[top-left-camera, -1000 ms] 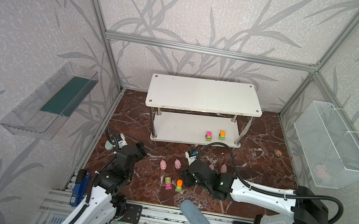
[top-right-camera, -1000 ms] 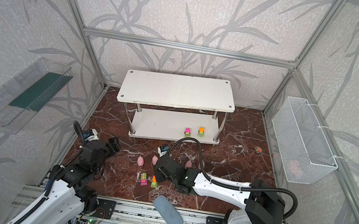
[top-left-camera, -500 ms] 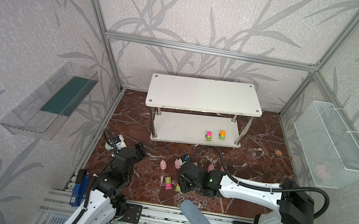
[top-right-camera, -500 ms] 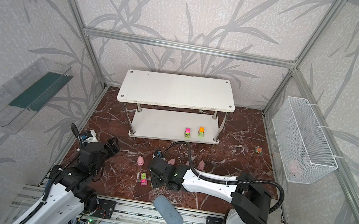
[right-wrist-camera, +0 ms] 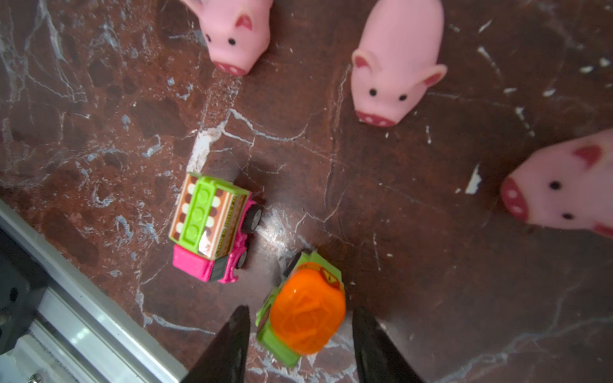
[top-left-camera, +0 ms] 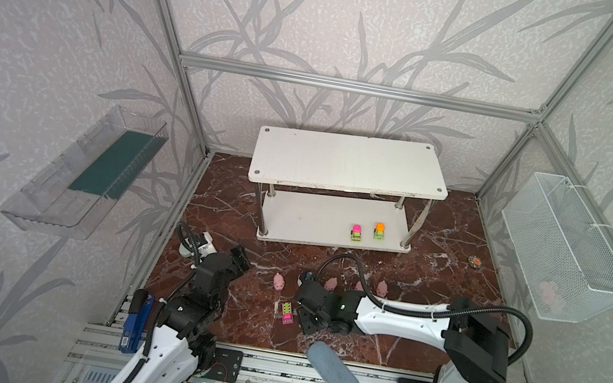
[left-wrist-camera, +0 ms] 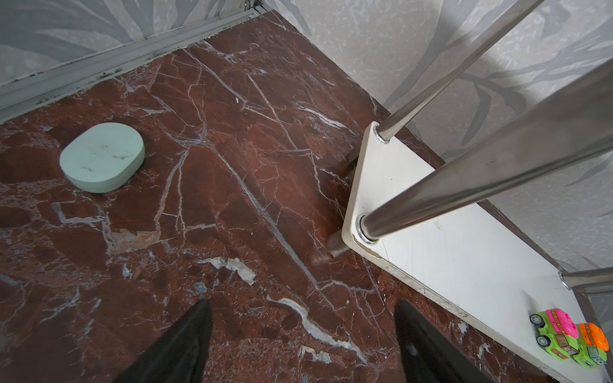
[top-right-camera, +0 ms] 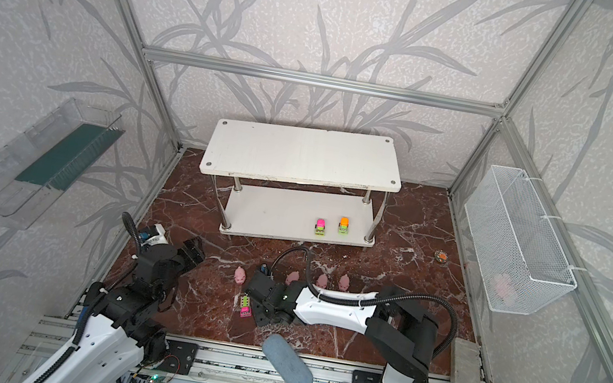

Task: Place and organize the plastic toys onto the shelf
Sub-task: 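Lower the right gripper and grasp the orange-topped car, then carry the orange-topped car with the right gripper to the lower shelf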

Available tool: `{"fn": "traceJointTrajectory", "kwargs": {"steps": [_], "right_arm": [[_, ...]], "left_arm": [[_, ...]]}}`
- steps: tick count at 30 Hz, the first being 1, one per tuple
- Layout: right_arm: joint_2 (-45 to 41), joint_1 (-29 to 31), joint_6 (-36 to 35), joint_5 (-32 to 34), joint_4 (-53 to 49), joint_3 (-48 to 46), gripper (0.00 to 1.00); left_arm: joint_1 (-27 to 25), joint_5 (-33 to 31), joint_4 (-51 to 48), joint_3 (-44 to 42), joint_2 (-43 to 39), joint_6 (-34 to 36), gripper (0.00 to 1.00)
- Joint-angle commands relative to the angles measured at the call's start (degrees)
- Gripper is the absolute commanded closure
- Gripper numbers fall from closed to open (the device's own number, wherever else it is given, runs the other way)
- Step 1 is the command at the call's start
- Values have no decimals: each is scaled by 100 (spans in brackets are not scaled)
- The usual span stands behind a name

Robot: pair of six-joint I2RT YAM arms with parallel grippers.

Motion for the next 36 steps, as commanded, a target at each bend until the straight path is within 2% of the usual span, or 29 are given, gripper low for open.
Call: {"fn": "traceJointTrajectory", "kwargs": {"steps": [1,10,22,29,32,36], "right_arm": [[118,40,3,-17,11,148,49],[249,30,64,131,115,237,50],[341,32,139,348,-22,325,71],[-40,31,135,635,-283,246,75],[-355,33,64,864,-484,284,75],[-842,25,-101,1594,-684,433,75]], "left_arm": [[-10,-58,-34,0,-4,-94,16],[-5,-76,28,-22,55,-93,16],[-16,-71,7,-57,21,-104,16],[-10,-57,37,-78,22,-113,16],[-10,-59,41,-83,21,-112,16],[-10,-46,41,-78,-1,-109,16]]}}
